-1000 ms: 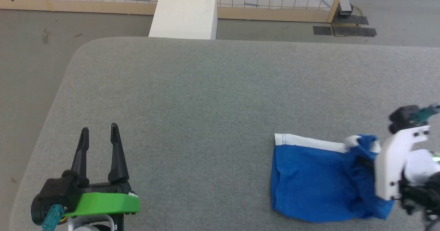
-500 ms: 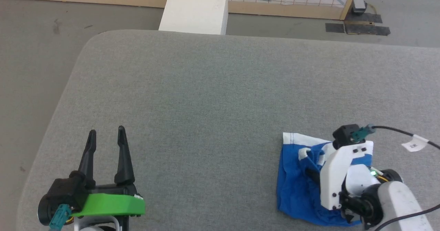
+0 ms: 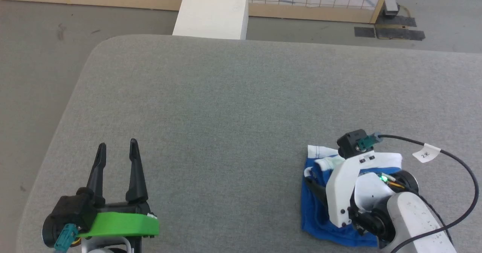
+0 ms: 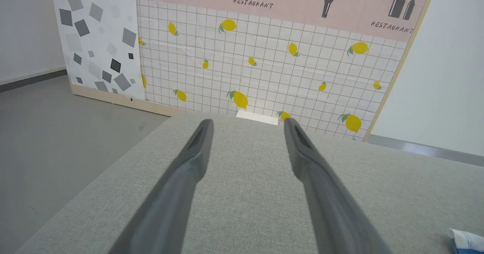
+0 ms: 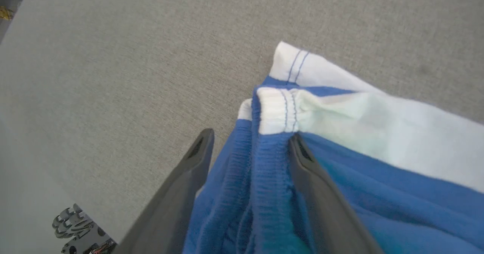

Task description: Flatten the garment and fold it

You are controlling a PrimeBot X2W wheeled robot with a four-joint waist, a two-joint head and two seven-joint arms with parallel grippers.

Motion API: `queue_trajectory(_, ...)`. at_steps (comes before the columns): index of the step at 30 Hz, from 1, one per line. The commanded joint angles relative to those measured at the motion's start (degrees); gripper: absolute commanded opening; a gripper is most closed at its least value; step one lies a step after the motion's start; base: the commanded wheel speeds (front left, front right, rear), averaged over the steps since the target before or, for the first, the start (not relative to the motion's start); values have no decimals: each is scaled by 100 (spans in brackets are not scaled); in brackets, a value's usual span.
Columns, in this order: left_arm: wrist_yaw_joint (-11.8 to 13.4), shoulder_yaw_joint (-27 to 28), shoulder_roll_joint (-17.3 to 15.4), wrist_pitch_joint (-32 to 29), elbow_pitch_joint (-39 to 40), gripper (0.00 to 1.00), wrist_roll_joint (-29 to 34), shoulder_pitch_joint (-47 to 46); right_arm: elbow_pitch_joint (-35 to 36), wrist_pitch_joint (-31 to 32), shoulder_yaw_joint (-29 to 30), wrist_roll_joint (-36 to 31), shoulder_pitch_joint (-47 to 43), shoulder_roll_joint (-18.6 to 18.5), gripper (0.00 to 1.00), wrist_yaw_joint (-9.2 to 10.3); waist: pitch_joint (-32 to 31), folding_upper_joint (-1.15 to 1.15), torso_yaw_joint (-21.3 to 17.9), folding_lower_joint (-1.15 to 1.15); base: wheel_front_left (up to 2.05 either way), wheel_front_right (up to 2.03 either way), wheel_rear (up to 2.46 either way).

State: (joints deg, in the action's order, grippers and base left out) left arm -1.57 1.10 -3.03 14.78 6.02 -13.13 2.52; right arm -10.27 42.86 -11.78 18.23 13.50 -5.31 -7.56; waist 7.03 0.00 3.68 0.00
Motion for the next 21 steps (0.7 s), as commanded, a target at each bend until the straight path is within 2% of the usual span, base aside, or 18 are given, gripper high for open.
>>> queue_trajectory(1, -26, 15, 15, 22, -12, 100, -23, 78, 190, 20, -84, 44, 100, -59, 100, 8, -67, 0, -73, 0, 0, 0, 0)
queue_trajectory(6, -48, 40, 15, 22, -14, 100, 15, 109, 985, 173, -287, 84, 37, -253, 100, 8, -153, 0, -232, 0, 0, 0, 0)
queue_trajectory(10, -57, 56, 15, 22, 2, 100, 39, 119, 1610, 230, -166, 36, -78, -342, 100, 8, -183, 0, -383, 0, 0, 0, 0)
queue_trajectory(15, -75, 53, 15, 22, 26, 100, 72, 103, 2216, 54, 501, -374, -329, -359, 100, 8, -182, 0, -522, 0, 0, 0, 0)
queue_trajectory(21, -92, 29, 15, 22, 32, 100, 110, 80, 2143, 82, 1310, -884, -951, -266, 100, 8, -121, 0, -592, 0, 0, 0, 0)
